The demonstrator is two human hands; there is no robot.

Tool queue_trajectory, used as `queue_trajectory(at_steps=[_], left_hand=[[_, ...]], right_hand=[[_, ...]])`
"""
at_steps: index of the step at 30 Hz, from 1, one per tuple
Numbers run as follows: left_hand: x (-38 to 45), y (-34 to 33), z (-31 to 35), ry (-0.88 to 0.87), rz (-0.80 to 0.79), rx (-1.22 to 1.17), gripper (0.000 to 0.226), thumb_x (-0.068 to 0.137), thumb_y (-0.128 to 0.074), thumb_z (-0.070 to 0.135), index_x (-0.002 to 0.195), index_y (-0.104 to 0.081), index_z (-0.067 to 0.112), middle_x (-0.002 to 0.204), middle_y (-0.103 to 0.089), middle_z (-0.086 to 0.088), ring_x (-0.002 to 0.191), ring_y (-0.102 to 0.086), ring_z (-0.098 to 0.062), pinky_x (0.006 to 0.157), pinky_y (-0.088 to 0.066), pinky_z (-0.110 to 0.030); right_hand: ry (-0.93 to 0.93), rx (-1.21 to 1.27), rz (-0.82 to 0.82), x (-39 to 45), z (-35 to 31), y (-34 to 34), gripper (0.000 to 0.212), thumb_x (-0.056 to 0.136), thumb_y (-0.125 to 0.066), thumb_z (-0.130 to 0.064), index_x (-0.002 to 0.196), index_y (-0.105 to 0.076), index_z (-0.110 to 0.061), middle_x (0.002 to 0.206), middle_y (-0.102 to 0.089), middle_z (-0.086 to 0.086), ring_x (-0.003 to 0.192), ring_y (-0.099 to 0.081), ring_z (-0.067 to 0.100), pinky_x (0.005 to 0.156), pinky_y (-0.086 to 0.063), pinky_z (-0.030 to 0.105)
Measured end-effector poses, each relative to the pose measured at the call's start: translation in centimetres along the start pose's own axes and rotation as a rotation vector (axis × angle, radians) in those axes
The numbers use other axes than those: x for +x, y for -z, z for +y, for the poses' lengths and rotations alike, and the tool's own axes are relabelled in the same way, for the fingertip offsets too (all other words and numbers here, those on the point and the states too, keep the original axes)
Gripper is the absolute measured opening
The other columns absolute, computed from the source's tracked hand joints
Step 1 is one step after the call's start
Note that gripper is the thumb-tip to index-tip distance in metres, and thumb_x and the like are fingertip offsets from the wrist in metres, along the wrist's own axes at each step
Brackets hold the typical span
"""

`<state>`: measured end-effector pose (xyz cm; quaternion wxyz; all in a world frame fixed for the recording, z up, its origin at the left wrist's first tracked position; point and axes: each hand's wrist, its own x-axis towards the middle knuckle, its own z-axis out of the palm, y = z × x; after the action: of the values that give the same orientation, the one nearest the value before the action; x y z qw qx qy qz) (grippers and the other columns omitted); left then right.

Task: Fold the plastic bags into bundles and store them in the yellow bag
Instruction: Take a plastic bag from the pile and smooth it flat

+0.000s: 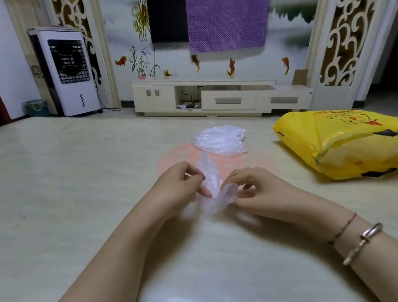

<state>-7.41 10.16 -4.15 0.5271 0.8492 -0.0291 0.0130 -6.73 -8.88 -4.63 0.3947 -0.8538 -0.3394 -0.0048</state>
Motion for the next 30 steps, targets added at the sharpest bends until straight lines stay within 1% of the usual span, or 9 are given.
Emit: queue_trajectory(at_steps=[3, 7, 10, 12, 16, 19, 23, 27, 30], left_hand=[[0.5, -0.3, 0.0, 0.052, 0.036, 0.024, 0.034, 0.098, -0.045, 0.042, 0.099, -0.060, 0.011, 0.077, -0.064, 0.005, 0.071, -0.056, -0.018, 0.088, -0.050, -0.038], [0.5, -0.6, -0.1, 0.068, 0.055, 0.096, 0.047, 0.085, -0.054, 0.062, 0.099, -0.058, 0.017, 0.089, -0.063, 0.000, 0.078, -0.058, -0.017, 0.082, -0.048, -0.033], [0.5, -0.6, -0.3, 0.090, 0.040, 0.140, 0.038, 0.083, -0.071, 0.037, 0.110, -0.053, 0.017, 0.093, -0.064, -0.002, 0.079, -0.057, -0.016, 0.066, -0.043, -0.027], [0.7, -0.6, -0.2, 0.103, 0.047, 0.161, 0.036, 0.084, -0.069, 0.022, 0.114, -0.050, 0.016, 0.100, -0.067, -0.006, 0.081, -0.059, -0.018, 0.065, -0.043, -0.028], [1.2, -0.7, -0.2, 0.114, 0.083, 0.171, 0.032, 0.084, -0.067, 0.019, 0.109, -0.048, 0.019, 0.106, -0.066, -0.009, 0.079, -0.057, -0.020, 0.059, -0.040, -0.027], [1.3, -0.8, -0.1, 0.119, 0.097, 0.181, 0.032, 0.083, -0.066, 0.017, 0.109, -0.047, 0.019, 0.107, -0.066, -0.010, 0.077, -0.055, -0.020, 0.054, -0.036, -0.026], [1.3, -0.8, -0.2, 0.129, 0.103, 0.154, 0.039, 0.081, -0.066, 0.017, 0.117, -0.049, 0.017, 0.108, -0.067, -0.011, 0.076, -0.055, -0.021, 0.053, -0.035, -0.027], [1.0, -0.6, 0.1, 0.146, 0.104, 0.094, 0.039, 0.084, -0.065, 0.018, 0.119, -0.048, 0.016, 0.104, -0.068, -0.013, 0.068, -0.055, -0.020, 0.055, -0.039, -0.026], [0.7, -0.4, 0.2, 0.164, 0.080, 0.022, 0.036, 0.087, -0.064, 0.016, 0.120, -0.049, 0.017, 0.091, -0.068, -0.009, 0.062, -0.056, -0.020, 0.054, -0.041, -0.025]], right_hand=[[-0.027, 0.067, 0.078, 0.4, -0.1, 0.1, 0.013, 0.088, -0.062, -0.005, 0.076, -0.067, -0.004, 0.069, -0.059, -0.002, 0.063, -0.048, -0.001, 0.059, -0.036, 0.009], [-0.148, 0.225, 0.263, 2.0, 0.6, -0.6, 0.025, 0.087, -0.067, -0.009, 0.065, -0.056, -0.011, 0.063, -0.055, 0.003, 0.059, -0.050, 0.011, 0.057, -0.043, 0.025], [-0.245, 0.054, 0.347, 3.2, 1.5, -1.2, 0.025, 0.082, -0.072, -0.018, 0.069, -0.051, -0.020, 0.064, -0.054, -0.003, 0.057, -0.049, 0.009, 0.056, -0.039, 0.024], [-0.318, -0.047, 0.380, 3.4, 1.8, -1.3, 0.024, 0.080, -0.073, -0.022, 0.078, -0.048, -0.020, 0.068, -0.053, -0.005, 0.061, -0.050, 0.009, 0.055, -0.037, 0.023], [-0.210, 0.008, 0.458, 2.8, 1.5, -0.5, 0.025, 0.081, -0.066, -0.009, 0.074, -0.044, -0.018, 0.066, -0.048, -0.006, 0.058, -0.043, 0.006, 0.055, -0.033, 0.018], [-0.005, -0.043, 0.335, 1.4, 0.4, 0.0, 0.010, 0.078, -0.058, -0.012, 0.084, -0.053, -0.019, 0.082, -0.055, -0.011, 0.076, -0.048, 0.002, 0.070, -0.035, 0.011], [0.001, -0.220, 0.072, 0.2, 0.0, 0.0, 0.038, 0.075, -0.053, -0.023, 0.113, -0.056, -0.026, 0.115, -0.055, -0.012, 0.112, -0.045, 0.003, 0.094, -0.035, 0.015], [-0.028, -0.303, -0.001, 0.7, 0.4, -0.9, 0.049, 0.071, -0.051, -0.027, 0.120, -0.055, -0.024, 0.110, -0.056, -0.006, 0.099, -0.048, 0.008, 0.082, -0.039, 0.021], [-0.001, -0.359, 0.026, 1.4, 0.9, -1.2, 0.042, 0.074, -0.052, -0.025, 0.116, -0.058, -0.022, 0.106, -0.058, -0.006, 0.100, -0.049, 0.011, 0.083, -0.039, 0.021]])
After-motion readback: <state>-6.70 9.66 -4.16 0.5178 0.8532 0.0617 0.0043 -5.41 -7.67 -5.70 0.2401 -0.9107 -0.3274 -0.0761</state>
